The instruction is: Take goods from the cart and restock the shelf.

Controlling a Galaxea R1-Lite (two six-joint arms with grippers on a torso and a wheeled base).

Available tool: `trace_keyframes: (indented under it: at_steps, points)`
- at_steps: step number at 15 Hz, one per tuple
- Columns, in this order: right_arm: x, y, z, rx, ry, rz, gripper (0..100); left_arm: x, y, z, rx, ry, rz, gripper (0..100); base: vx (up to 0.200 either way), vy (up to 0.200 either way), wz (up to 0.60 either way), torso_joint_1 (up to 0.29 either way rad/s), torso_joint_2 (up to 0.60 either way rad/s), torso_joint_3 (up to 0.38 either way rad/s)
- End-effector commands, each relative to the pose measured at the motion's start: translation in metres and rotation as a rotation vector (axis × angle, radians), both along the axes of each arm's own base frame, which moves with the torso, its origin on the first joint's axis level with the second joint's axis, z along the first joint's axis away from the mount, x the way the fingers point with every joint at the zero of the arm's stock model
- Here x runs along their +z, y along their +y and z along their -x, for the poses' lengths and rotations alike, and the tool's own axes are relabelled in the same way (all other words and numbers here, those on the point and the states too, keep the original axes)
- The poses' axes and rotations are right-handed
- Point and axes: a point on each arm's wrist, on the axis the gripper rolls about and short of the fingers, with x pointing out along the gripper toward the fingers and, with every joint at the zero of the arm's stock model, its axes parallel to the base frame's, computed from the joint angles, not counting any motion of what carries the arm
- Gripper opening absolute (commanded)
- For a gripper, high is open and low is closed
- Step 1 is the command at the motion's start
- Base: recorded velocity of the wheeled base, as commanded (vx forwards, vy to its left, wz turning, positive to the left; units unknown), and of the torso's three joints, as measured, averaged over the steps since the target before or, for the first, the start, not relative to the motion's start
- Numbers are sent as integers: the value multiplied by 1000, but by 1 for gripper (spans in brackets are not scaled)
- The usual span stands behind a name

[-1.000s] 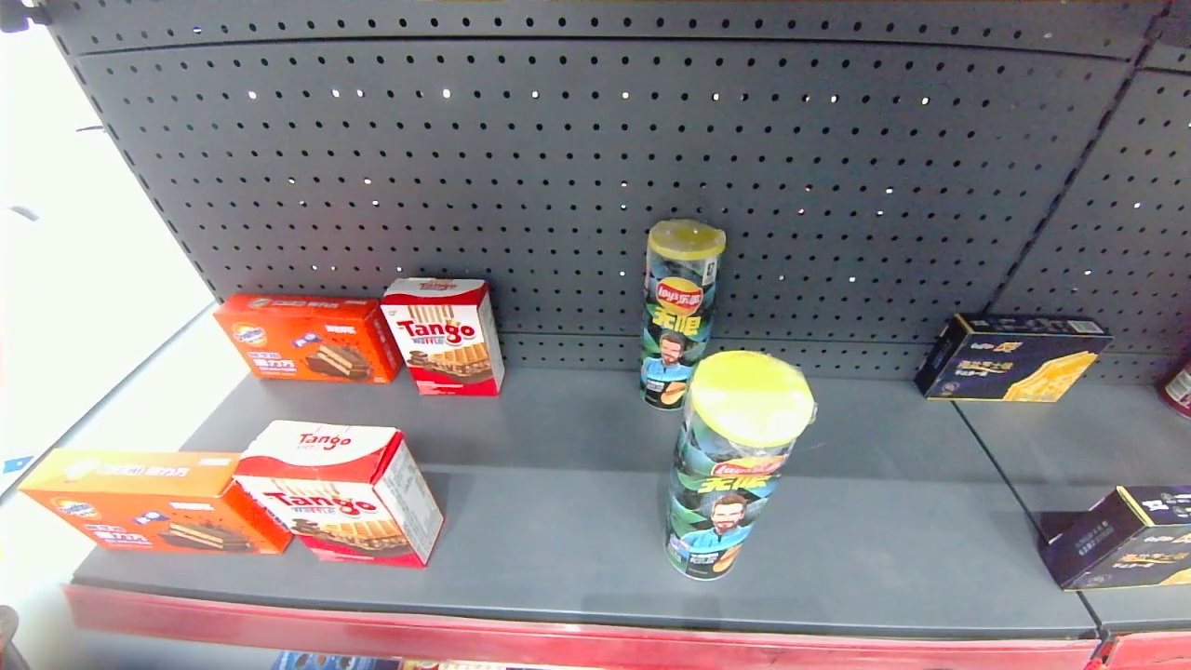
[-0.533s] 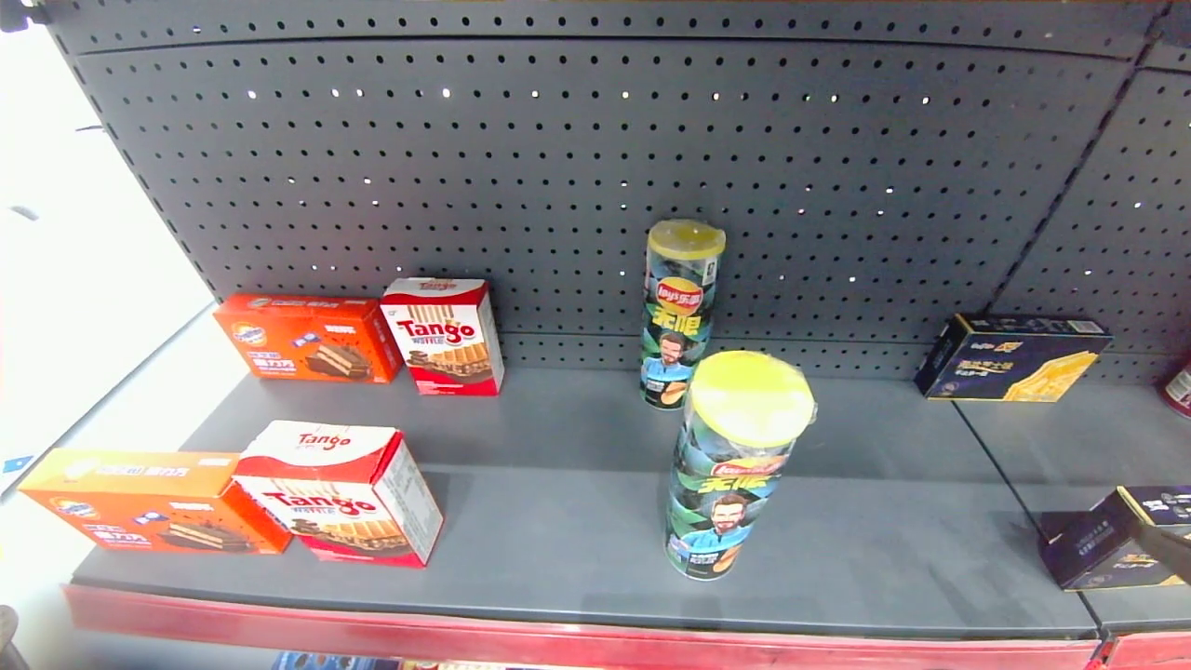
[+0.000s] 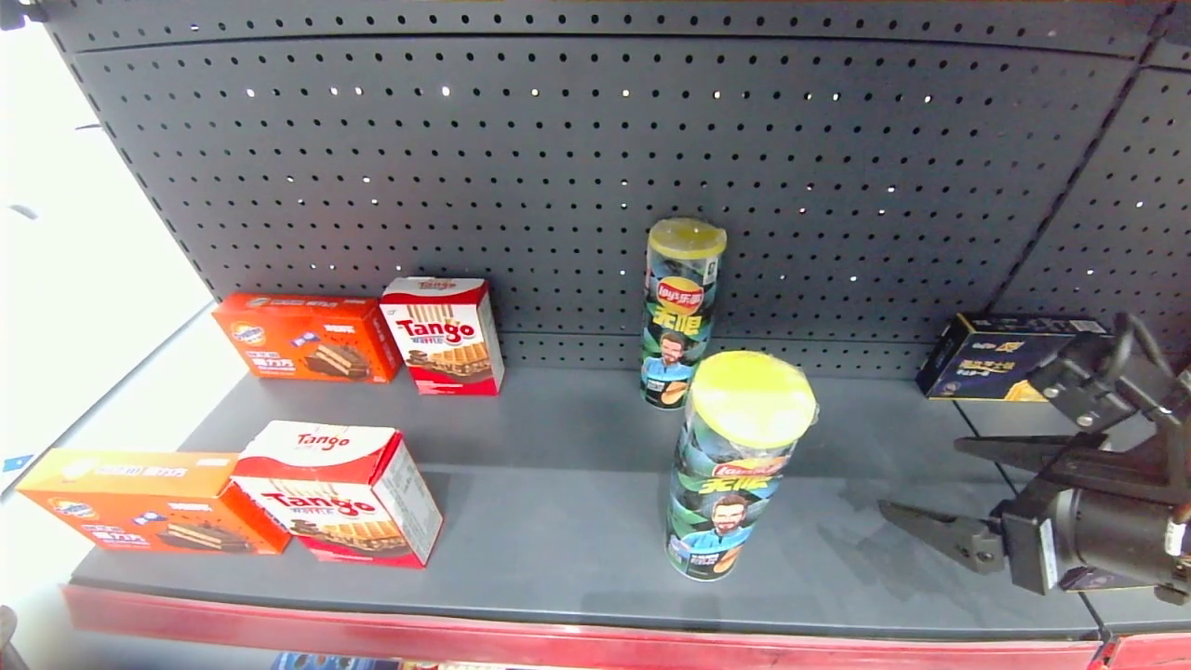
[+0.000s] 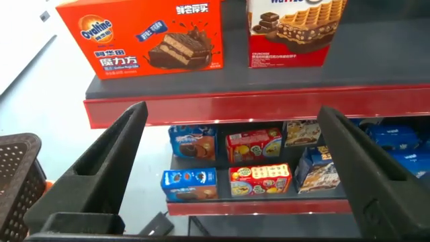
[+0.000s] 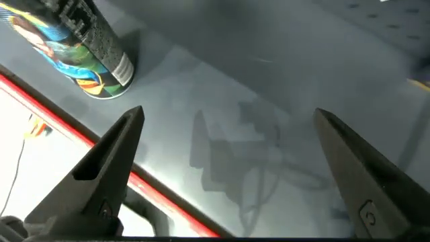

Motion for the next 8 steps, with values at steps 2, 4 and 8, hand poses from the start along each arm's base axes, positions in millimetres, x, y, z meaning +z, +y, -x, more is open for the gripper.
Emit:
trace_keyframes:
  at_steps: [2, 4, 8]
  points:
    - [-10, 17, -17, 42, 58, 29, 100, 0, 0, 0, 0, 3, 2, 100, 0, 0, 0, 0, 0, 0]
    - [-11, 23, -20, 59, 63, 32, 100, 0, 0, 0, 0, 3, 2, 100, 0, 0, 0, 0, 0, 0]
    - [-15, 37, -27, 97, 84, 46, 100, 0, 0, 0, 0, 3, 2, 100, 0, 0, 0, 0, 0, 0]
